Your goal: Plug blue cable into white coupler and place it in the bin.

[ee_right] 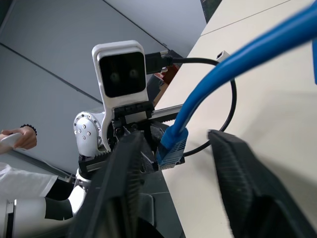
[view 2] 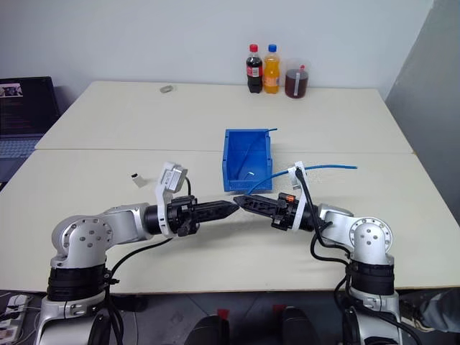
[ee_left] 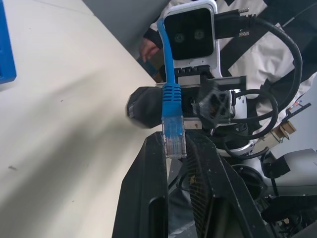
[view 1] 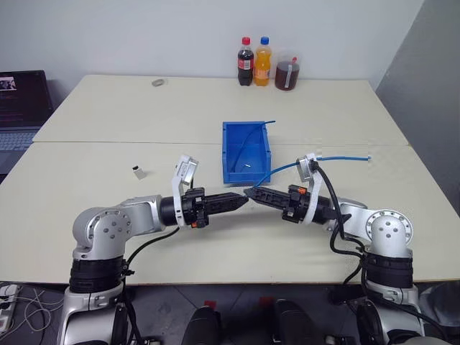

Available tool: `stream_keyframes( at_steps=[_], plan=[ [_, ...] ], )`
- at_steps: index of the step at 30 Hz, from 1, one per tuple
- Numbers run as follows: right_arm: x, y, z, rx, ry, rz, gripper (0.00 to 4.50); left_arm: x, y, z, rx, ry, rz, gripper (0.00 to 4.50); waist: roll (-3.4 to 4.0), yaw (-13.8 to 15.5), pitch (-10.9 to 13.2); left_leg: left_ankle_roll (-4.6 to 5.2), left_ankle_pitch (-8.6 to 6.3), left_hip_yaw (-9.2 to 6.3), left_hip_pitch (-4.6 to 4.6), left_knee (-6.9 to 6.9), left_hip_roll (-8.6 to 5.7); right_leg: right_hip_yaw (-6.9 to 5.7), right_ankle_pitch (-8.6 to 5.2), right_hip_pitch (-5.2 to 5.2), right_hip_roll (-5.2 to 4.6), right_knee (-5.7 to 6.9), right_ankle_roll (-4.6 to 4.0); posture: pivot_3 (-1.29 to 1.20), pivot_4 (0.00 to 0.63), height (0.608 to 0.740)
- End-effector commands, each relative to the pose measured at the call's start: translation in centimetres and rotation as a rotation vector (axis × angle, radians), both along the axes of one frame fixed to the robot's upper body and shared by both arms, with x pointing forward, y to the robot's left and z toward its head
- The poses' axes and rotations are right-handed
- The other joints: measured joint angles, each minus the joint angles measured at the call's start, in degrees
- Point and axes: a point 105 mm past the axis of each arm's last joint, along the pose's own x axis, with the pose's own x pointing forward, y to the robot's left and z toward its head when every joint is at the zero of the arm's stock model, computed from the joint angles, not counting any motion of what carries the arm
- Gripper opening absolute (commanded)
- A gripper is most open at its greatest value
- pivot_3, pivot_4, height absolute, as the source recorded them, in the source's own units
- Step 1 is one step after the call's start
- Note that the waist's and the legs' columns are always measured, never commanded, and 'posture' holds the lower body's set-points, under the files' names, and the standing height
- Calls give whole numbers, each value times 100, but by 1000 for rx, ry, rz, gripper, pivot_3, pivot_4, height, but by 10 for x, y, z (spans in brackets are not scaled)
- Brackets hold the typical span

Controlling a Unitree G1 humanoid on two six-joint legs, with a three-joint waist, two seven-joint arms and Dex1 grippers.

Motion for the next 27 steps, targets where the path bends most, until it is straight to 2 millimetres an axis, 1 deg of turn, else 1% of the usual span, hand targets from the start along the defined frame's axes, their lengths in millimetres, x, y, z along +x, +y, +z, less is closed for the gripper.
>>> stream_keyframes(
  at_steps=[1, 3, 5, 13, 19, 21, 22, 25, 26, 27],
  plan=[
    [-4, 2, 12, 39, -41, 39, 994, -2, 0, 11, -20, -42, -13, 243, 0, 0, 0, 0, 0, 0, 0, 0, 0, 1, 0, 0, 0, 0, 0, 0, 150, 740],
    [-5, 2, 12, 39, -41, 48, 498, -2, 0, 11, -19, -42, -10, 243, 0, 1, 0, 0, 0, 1, 0, 0, 0, 1, -1, 0, 0, 0, 2, 0, 150, 740],
    [-6, 2, 11, 39, -41, 55, 153, -1, 0, 11, -20, -42, -8, 243, 0, 1, 0, 0, 0, 1, -1, 0, 0, 0, -1, 0, 0, -1, 1, 0, 150, 740],
    [-9, 6, 8, 21, -48, 78, 131, -1, 0, 11, -11, -54, -1, 243, 0, 1, 0, 0, 0, 1, -1, 0, 0, 1, -2, 0, 0, -2, 4, 0, 150, 740],
    [-5, 6, 8, 5, -55, 61, 131, 1, 1, 12, -8, -89, 21, 243, 0, 1, 0, 0, 0, 1, -1, -1, 0, 1, -3, 0, 0, -2, 4, 0, 150, 740],
    [-2, 6, 9, -1, -64, 49, 131, 1, 2, 12, -9, -97, 22, 946, 0, 1, 0, 0, 0, 1, -1, -1, 0, 1, -2, 0, 0, -2, 4, 0, 150, 740],
    [-1, 5, 9, -4, -67, 43, 131, -1, 4, 13, -13, -95, 17, 1048, 0, 0, 0, 0, 0, 1, -1, -1, 0, 1, -3, -1, 0, -2, 4, 0, 150, 740],
    [5, 2, 12, -24, -91, 20, 131, -4, 10, 16, -23, -103, 15, 1713, 1, 0, 1, 0, 0, 1, -2, -3, 0, 2, -3, -3, 0, -3, 4, 0, 150, 740],
    [6, 0, 14, -31, -100, 15, 131, -5, 12, 18, -26, -107, 23, 1820, 1, 0, 1, 0, 0, 2, -3, -3, 0, 2, -3, -3, 0, -4, 4, 0, 150, 740],
    [8, -1, 16, -33, -107, 12, 131, -5, 15, 20, -30, -111, 34, 2066, 1, 0, 1, 0, 0, 2, -5, -2, 0, 2, -3, -4, 0, -4, 4, 0, 150, 740]
  ],
)
